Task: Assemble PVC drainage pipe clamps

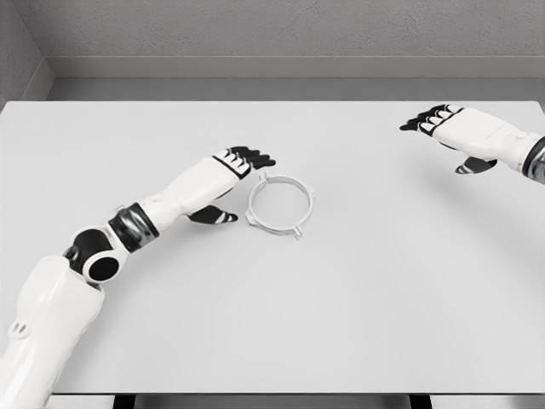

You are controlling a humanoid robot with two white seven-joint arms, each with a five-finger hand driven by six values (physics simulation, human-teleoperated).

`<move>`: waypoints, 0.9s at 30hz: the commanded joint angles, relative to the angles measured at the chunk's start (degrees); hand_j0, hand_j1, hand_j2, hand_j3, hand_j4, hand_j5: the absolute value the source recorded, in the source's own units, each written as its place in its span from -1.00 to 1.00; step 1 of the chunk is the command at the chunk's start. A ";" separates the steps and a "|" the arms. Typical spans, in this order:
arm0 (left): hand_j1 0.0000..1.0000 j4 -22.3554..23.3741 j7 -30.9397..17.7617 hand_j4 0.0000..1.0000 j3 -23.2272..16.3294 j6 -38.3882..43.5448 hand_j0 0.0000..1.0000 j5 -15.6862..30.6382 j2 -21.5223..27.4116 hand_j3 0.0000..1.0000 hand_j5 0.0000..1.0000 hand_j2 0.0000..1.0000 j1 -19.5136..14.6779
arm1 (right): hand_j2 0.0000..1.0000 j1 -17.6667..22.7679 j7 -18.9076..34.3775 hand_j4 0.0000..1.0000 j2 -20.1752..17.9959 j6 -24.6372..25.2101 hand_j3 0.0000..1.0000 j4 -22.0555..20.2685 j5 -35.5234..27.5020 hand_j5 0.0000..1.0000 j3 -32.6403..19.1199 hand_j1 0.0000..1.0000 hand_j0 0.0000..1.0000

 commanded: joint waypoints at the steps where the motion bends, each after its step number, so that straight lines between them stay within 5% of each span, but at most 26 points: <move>1: 1.00 0.09 0.01 1.00 -1.06 0.06 1.00 0.19 -0.11 1.00 1.00 1.00 0.00 | 1.00 0.00 0.03 1.00 -0.13 0.05 1.00 -0.01 -0.23 1.00 -0.03 1.00 1.00; 27: 1.00 4.39 0.01 1.00 -2.55 0.06 1.00 0.02 -1.34 1.00 1.00 1.00 -2.11 | 1.00 0.09 0.03 1.00 -0.13 -0.13 1.00 -0.01 -0.23 1.00 -0.03 1.00 1.00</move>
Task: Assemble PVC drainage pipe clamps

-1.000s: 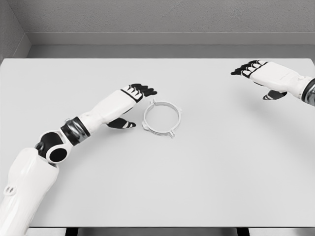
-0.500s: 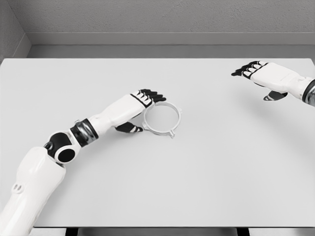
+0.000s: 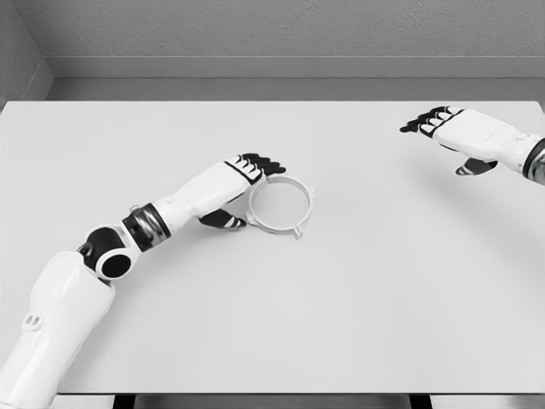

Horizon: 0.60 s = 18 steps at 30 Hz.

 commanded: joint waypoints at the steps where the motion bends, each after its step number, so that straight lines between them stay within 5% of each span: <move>1: 1.00 0.88 0.01 1.00 0.03 0.06 1.00 0.39 -0.53 1.00 1.00 1.00 -0.09 | 1.00 0.00 -0.03 1.00 -0.07 0.07 1.00 -0.01 -0.23 1.00 -0.05 1.00 1.00; 18: 1.00 1.06 0.01 1.00 0.20 0.06 1.00 0.39 -1.23 1.00 1.00 1.00 -0.62 | 1.00 0.00 -0.03 1.00 -0.07 0.07 1.00 -0.10 -0.23 1.00 -0.05 1.00 1.00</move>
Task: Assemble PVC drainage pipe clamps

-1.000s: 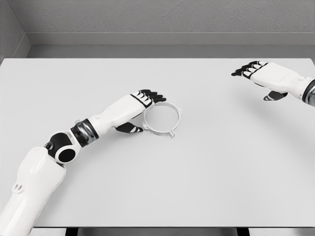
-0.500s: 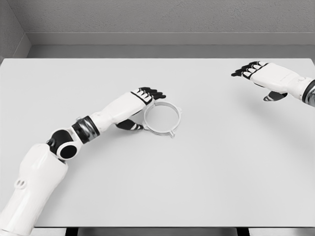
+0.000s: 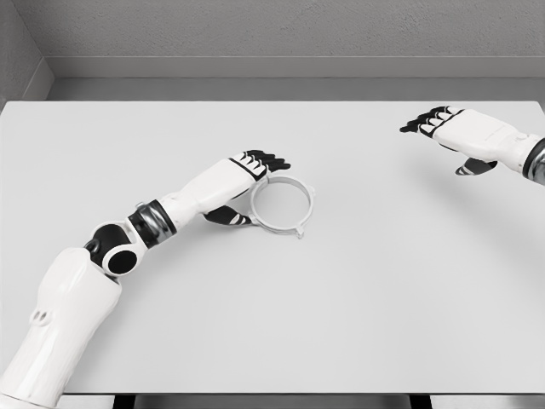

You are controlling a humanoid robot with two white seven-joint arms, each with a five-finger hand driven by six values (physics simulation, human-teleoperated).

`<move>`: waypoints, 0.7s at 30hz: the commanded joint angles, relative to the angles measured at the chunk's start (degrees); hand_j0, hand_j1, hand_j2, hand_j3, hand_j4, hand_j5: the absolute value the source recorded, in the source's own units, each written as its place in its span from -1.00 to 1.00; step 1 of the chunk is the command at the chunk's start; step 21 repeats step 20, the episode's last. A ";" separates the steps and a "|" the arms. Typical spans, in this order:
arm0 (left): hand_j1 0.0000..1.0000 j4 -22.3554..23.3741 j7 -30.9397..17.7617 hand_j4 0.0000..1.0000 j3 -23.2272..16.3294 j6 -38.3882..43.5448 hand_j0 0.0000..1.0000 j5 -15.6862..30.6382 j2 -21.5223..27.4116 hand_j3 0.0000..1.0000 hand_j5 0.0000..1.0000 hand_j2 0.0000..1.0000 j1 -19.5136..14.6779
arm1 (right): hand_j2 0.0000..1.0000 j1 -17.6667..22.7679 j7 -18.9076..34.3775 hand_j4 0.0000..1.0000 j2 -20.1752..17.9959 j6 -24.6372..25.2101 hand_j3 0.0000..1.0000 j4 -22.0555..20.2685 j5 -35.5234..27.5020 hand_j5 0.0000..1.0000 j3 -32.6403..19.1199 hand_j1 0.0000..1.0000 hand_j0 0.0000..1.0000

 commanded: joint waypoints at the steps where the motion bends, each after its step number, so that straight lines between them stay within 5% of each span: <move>1: 1.00 -0.55 0.03 1.00 0.53 0.07 1.00 0.65 0.44 1.00 1.00 1.00 0.00 | 1.00 0.09 -0.03 1.00 -0.14 0.07 1.00 -0.63 -0.23 1.00 -0.05 1.00 1.00; 6: 1.00 -6.70 0.12 1.00 5.89 0.07 1.00 1.87 5.80 1.00 1.00 1.00 2.55 | 1.00 0.26 -0.03 1.00 -0.14 0.16 1.00 -0.72 -0.23 1.00 -0.05 1.00 1.00; 9: 1.00 -8.02 0.12 1.00 14.23 0.07 1.00 11.80 12.12 1.00 1.00 1.00 3.78 | 1.00 0.26 -0.12 1.00 -0.58 0.16 1.00 -0.72 -0.32 1.00 -0.13 1.00 1.00; 12: 1.00 -7.40 0.12 1.00 22.06 0.07 1.00 13.04 15.64 1.00 1.00 1.00 6.68 | 1.00 0.26 -0.47 1.00 -0.84 0.33 1.00 -0.63 -0.32 1.00 -0.22 1.00 1.00; 21: 1.00 -6.96 0.12 1.00 21.71 0.07 1.00 12.42 23.29 1.00 1.00 1.00 13.45 | 1.00 0.35 -0.64 1.00 -2.25 0.16 1.00 -0.72 -0.32 1.00 -0.22 1.00 1.00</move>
